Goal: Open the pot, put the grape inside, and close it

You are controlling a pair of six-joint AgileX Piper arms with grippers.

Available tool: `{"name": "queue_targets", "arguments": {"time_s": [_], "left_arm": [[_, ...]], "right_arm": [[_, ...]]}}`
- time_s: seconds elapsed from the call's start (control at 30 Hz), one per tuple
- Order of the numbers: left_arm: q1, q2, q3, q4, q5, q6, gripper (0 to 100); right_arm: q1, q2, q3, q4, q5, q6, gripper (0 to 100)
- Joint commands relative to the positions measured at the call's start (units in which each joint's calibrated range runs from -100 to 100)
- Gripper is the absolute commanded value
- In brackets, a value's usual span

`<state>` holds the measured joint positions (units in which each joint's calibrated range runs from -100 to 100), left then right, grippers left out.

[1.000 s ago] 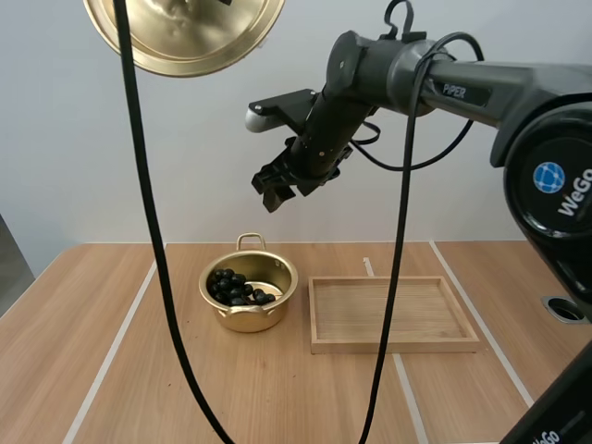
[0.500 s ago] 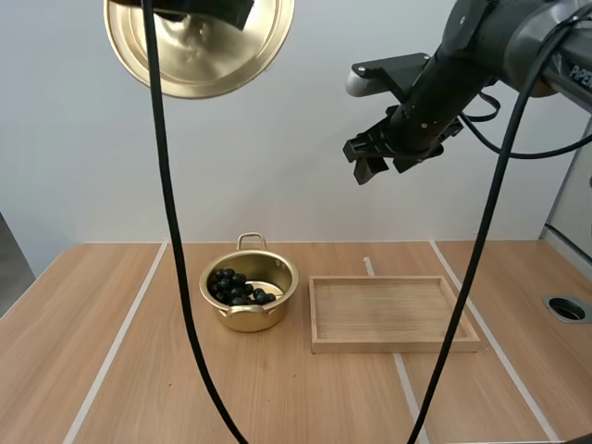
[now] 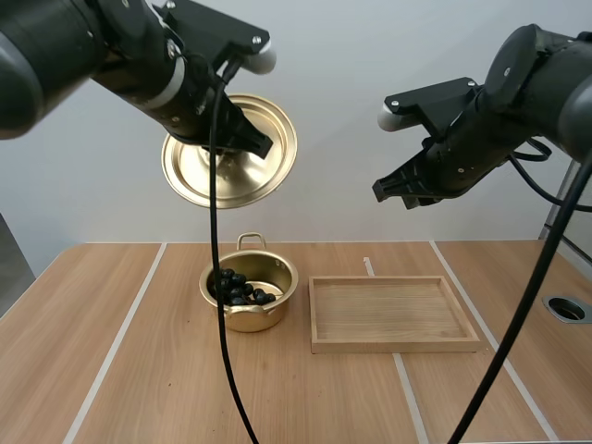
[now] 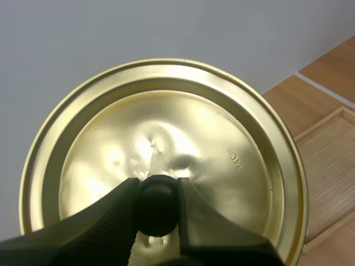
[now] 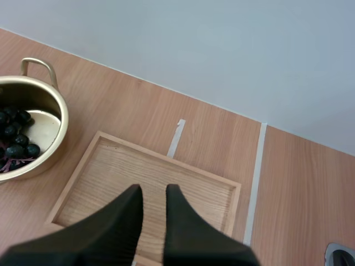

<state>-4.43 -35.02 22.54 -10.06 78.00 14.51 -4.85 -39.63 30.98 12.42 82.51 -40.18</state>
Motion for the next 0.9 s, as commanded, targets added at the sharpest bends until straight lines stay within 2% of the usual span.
{"name": "queue_targets", "arguments": {"time_s": [0.0, 0.13, 0.33, 0.47, 0.63, 0.87], "left_arm": [[-0.24, 2.0, 3.0, -1.3, -5.0, -0.8, 0], [-0.24, 4.5, 7.1, -1.8, -8.2, -0.3, 0], [-0.24, 7.8, 13.8, -2.1, -19.3, -0.3, 0], [-0.24, 10.9, 17.1, -2.2, -22.5, 0.9, 0], [-0.24, 17.1, 18.2, -2.1, -26.1, 0.9, 0], [-0.24, 24.6, 18.2, -2.2, -30.7, 0.9, 0]], "right_arm": [[-0.2, -3.2, 2.5, -0.6, -4.2, -0.3, 0], [-0.2, -6.5, 4.9, -0.1, -6.5, 1.4, 0], [-0.2, -8.6, 6.1, 1.0, -7.4, 2.2, 0], [-0.2, -8.7, 6.1, 3.7, -7.4, 2.2, 0], [-0.2, -8.7, 6.1, 6.6, -7.4, 2.2, 0], [-0.2, -8.7, 6.1, 6.6, -7.4, 2.2, 0]]}}
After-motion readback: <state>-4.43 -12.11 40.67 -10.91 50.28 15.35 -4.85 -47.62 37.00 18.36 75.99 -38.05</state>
